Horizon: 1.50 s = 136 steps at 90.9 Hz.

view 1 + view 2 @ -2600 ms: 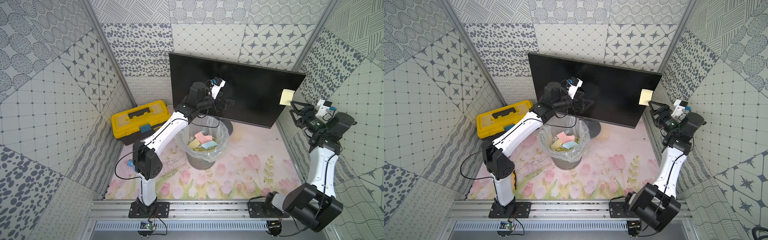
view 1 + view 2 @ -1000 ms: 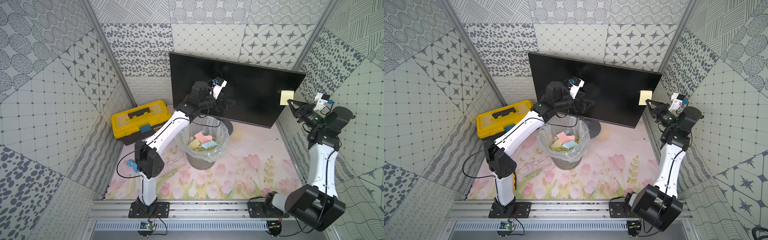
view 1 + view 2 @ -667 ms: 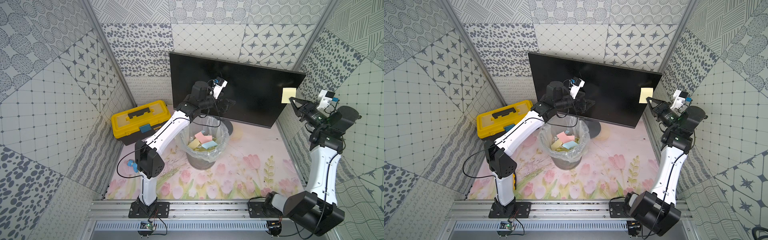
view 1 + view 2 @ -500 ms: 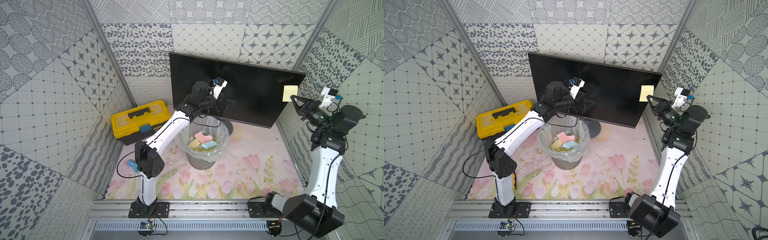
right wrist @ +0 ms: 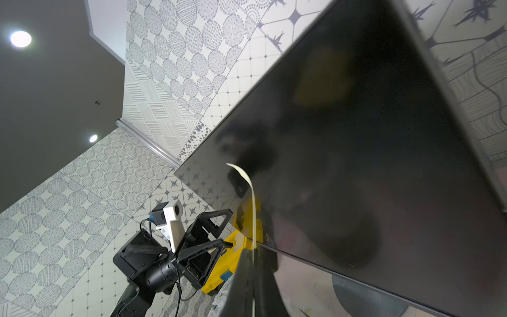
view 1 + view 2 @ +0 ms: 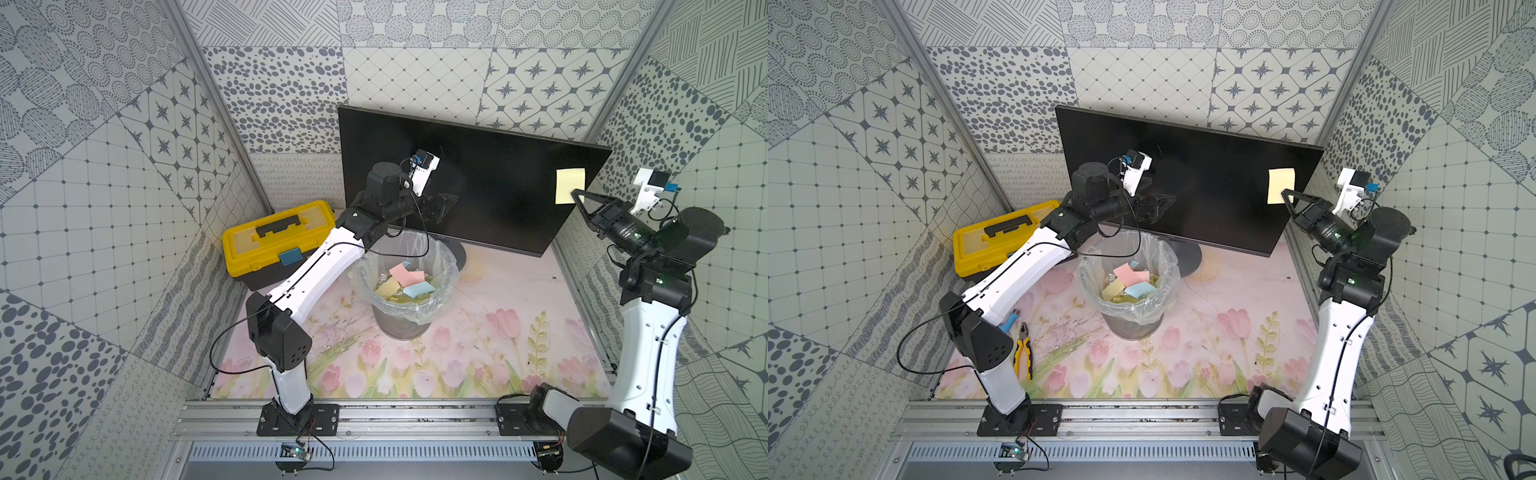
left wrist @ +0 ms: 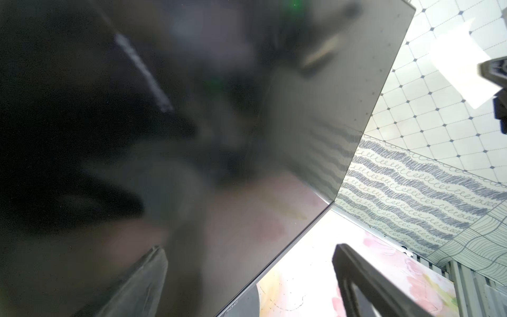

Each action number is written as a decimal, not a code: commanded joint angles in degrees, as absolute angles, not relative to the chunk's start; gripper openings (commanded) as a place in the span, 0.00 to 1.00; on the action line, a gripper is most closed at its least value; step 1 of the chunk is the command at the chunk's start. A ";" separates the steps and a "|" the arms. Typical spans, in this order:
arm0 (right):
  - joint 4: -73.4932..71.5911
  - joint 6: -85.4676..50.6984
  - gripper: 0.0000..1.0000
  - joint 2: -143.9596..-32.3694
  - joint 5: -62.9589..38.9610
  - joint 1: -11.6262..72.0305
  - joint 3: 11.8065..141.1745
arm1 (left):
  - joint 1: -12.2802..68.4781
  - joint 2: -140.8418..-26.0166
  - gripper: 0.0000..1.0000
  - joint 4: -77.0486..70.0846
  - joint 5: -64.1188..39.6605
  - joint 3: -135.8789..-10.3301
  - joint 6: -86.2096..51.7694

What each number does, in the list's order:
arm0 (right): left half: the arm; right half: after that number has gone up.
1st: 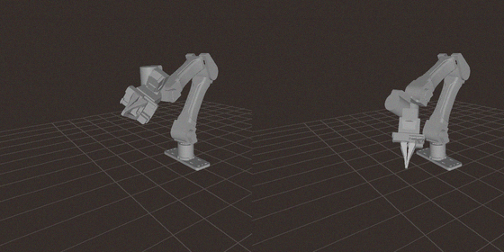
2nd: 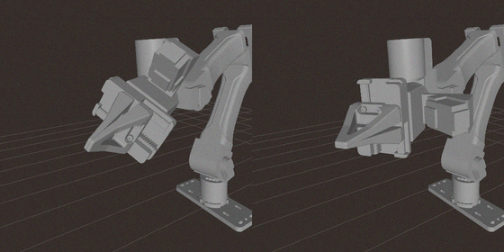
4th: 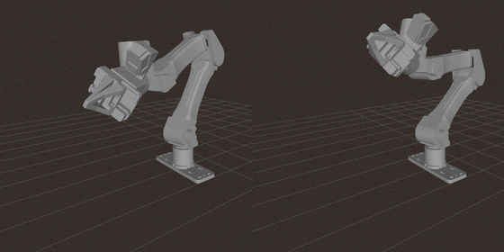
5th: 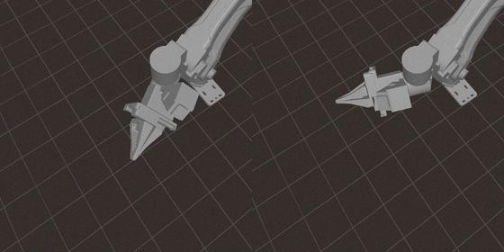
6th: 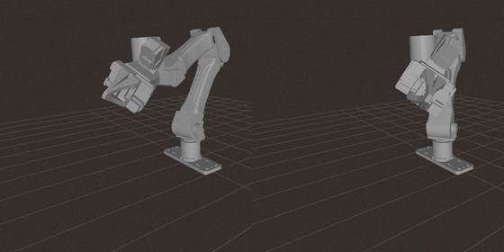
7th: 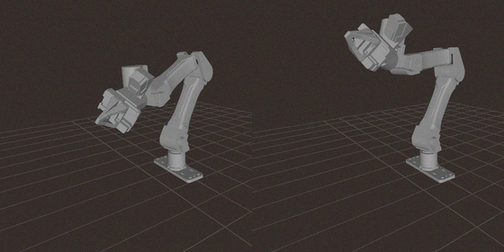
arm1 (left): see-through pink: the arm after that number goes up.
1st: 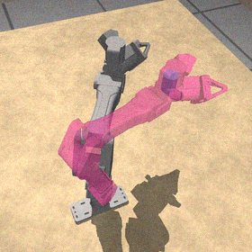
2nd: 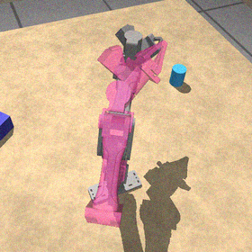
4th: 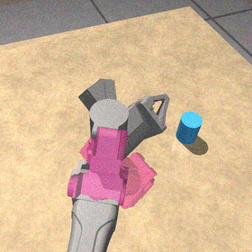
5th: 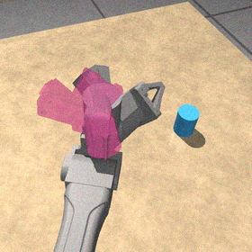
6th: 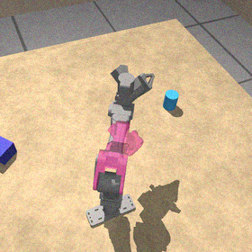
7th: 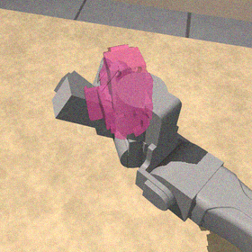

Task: Remove the sticky note from the monitor
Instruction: Place the sticky note in the trash bin.

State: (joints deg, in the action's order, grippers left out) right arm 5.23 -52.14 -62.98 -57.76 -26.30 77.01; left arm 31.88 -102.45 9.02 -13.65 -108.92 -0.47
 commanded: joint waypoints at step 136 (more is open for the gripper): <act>68.82 12.81 0.00 -99.59 -28.58 33.22 116.60 | 7.05 -76.99 0.89 32.55 -29.62 -77.76 -23.37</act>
